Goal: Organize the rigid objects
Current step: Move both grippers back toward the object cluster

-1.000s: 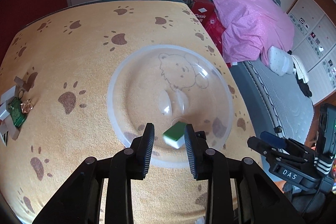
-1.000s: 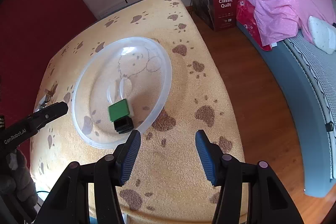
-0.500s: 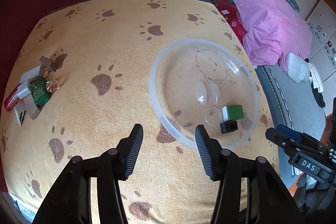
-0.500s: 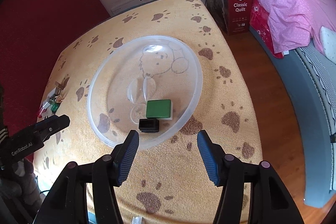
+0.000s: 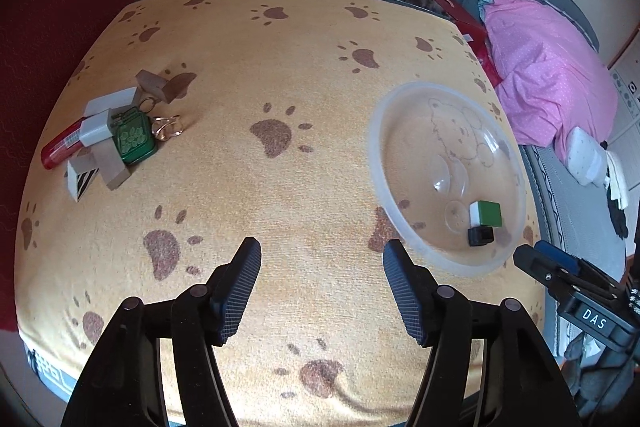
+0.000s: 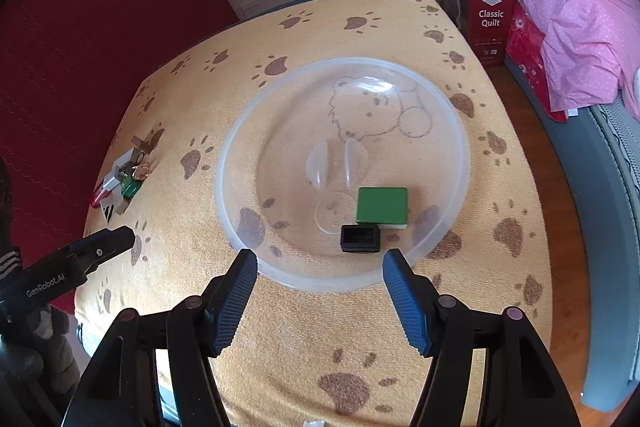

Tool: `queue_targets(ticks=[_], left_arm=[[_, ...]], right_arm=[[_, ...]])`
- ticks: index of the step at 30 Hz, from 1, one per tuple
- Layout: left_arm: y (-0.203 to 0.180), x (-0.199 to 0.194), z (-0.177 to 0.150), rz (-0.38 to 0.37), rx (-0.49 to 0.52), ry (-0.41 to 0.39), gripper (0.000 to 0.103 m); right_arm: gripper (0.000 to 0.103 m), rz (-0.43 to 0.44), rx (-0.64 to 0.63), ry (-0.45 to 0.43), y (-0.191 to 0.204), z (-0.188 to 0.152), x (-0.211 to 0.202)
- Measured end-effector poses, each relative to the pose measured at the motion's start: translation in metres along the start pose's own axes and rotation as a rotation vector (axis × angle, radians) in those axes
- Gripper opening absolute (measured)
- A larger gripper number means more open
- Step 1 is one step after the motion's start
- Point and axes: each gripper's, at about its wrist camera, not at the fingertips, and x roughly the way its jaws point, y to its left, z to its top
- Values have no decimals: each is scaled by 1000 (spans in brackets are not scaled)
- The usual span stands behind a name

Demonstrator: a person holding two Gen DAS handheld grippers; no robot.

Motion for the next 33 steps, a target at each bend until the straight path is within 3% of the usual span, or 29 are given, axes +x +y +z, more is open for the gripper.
queue_targets(ticks=[33], left_arm=[[197,-21,-11,122,-230,23,65]], right_arm=[[69,63,-137,106,152,1,63]])
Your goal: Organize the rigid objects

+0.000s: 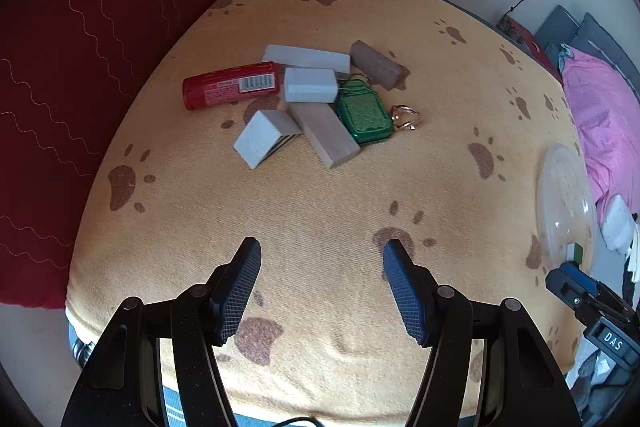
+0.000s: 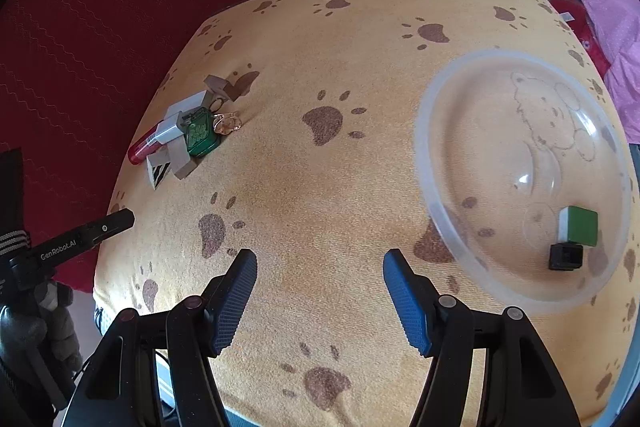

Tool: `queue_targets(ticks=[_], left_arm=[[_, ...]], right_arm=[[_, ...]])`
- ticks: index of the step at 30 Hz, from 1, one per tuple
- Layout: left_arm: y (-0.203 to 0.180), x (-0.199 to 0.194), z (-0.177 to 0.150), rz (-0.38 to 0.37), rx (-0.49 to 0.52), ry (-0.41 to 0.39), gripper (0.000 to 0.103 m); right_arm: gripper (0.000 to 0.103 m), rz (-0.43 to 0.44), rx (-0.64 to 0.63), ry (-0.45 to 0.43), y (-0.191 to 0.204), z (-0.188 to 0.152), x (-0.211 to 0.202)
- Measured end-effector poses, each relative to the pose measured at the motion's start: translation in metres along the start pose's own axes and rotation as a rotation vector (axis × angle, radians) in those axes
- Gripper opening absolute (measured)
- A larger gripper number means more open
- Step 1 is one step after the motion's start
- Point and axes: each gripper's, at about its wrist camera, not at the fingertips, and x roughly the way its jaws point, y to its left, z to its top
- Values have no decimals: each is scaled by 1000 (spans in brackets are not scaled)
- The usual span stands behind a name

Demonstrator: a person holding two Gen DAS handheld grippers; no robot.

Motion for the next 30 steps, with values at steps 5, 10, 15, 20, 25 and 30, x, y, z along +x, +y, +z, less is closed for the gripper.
queue_targets(ticks=[5,10,15,20,25,30], left_arm=[[24,9,11,13,2,10,65],[41,23,26,25,32,17,65],[52,42,43,17,67,28,65],[54,59,58,1,121,34,64],[51,72,71,-14,177,34,62],[48,83,79,-39,223,42,49]], right_arm=[[69,-2,-11,17,17,1,12],[69,-13,-11,29,30,2,21],[69,-34,6,38,37,1,28],[69,-52,24,51,42,1,35],[69,-60,33,60,49,1,41],[69,-60,33,62,60,3,46]])
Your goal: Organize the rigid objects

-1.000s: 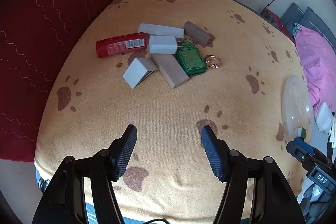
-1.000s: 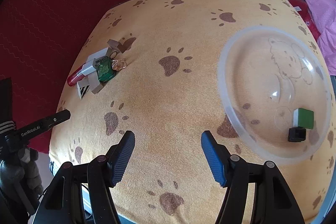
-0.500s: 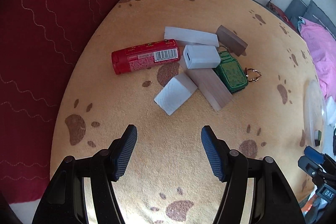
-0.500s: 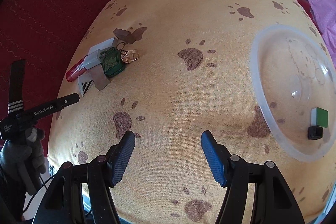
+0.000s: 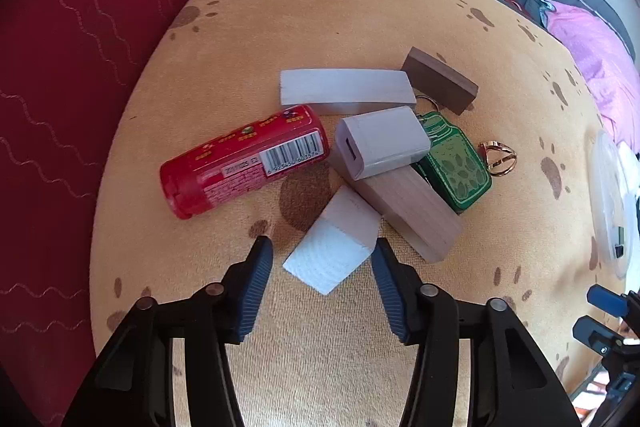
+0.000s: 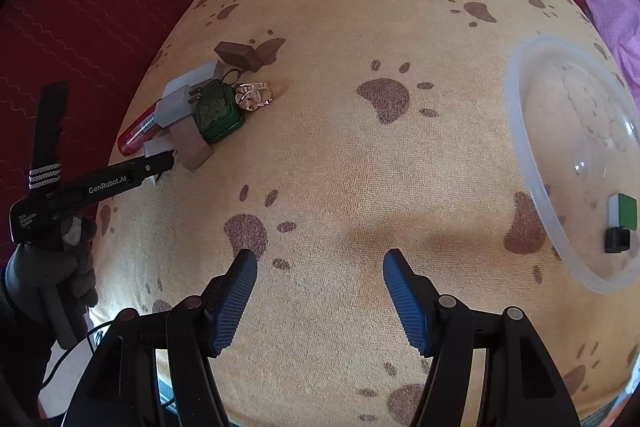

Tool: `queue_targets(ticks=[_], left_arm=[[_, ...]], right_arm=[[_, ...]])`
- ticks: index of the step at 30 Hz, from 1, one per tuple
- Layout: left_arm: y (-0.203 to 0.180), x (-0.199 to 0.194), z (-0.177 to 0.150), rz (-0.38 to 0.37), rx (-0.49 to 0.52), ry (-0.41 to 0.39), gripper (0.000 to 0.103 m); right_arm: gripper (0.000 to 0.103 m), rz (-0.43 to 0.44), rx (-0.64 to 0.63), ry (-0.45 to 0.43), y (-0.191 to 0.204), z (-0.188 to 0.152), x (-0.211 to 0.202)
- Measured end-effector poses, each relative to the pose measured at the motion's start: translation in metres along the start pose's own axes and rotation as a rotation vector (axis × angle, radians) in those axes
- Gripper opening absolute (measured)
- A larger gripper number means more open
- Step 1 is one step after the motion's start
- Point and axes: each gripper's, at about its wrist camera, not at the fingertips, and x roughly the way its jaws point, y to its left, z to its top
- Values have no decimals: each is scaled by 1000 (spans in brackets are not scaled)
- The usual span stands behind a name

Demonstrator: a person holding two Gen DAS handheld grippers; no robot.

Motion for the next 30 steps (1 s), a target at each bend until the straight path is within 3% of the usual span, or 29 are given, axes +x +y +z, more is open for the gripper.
queue_targets(ticks=[10,20,30], left_arm=[[-2,3,0,-38,37,-25,40],[10,-16,-18,-70,-21,-37,31],[20,-24,-33,-70,-56,-26,31]], right_arm=[[69,12,-35,-10,23,13,7],[69,46,-22,-35,35,53,24],[69,30,-56,-67,49,97,41]])
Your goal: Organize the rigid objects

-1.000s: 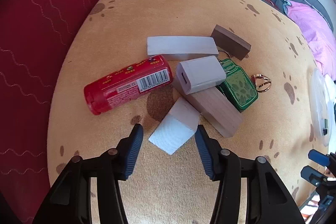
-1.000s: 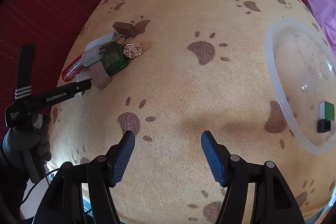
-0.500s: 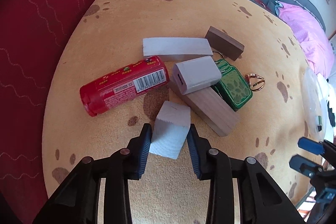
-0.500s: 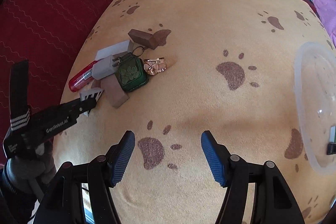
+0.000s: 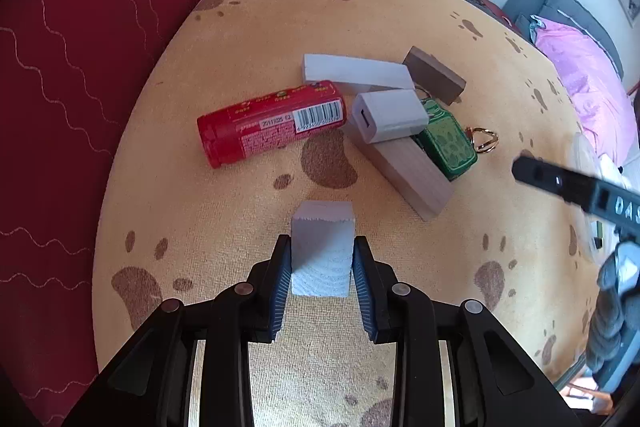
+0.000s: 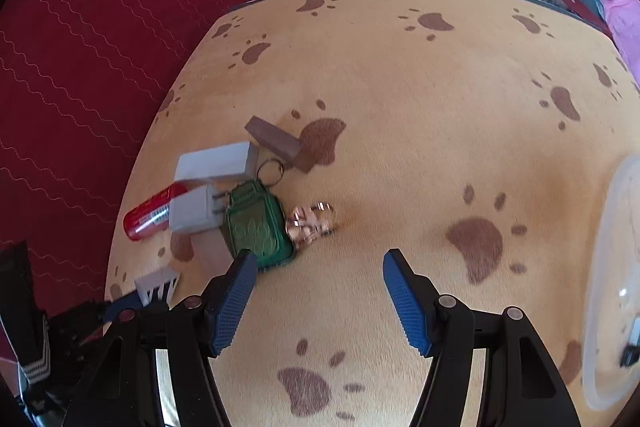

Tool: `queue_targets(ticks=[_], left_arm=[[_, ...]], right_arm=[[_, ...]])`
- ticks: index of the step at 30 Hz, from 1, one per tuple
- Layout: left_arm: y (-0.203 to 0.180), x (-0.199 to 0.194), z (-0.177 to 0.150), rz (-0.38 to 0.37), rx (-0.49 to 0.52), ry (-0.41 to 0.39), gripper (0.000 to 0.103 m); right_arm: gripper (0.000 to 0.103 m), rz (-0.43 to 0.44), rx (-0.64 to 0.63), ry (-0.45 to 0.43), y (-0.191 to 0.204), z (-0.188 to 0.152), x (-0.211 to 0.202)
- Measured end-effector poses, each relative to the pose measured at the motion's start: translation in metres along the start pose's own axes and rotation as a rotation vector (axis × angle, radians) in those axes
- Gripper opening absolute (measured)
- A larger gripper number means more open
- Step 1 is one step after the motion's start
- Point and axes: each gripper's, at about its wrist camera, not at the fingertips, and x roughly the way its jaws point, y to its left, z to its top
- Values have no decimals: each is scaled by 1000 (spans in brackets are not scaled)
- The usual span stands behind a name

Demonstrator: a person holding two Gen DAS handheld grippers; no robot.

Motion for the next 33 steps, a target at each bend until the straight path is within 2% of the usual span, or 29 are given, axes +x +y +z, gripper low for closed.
queue_targets(ticks=[2,7,9,13,17,19,29,32,33], left_arm=[[1,1,-3,3,-4,6,31],[2,6,-5,7,-6,20,31],[2,7,-5,8,-7,21,31],[1,10,-4,11,-6,25,31],[1,13,-3,17,-12,30,32],[0,14,-2,22,-10,29,32],[-3,16,0,36,-15,25,32],[-4,15,-1,26,-16,25,31],[-5,14,-1,25,-15,24,31]], right_arm=[[69,0,-13,0,2,5,5],[58,-16,-35,25,3,14,22],[51,-16,-42,38,3,15,28],[49,-7,-50,37,4,17,32],[38,11,-61,41,6,18,33],[34,8,-75,43,8,18,32],[34,15,-40,35,-8,5,14],[21,32,-33,27,-13,0,2],[21,39,-29,24,-14,-2,-2]])
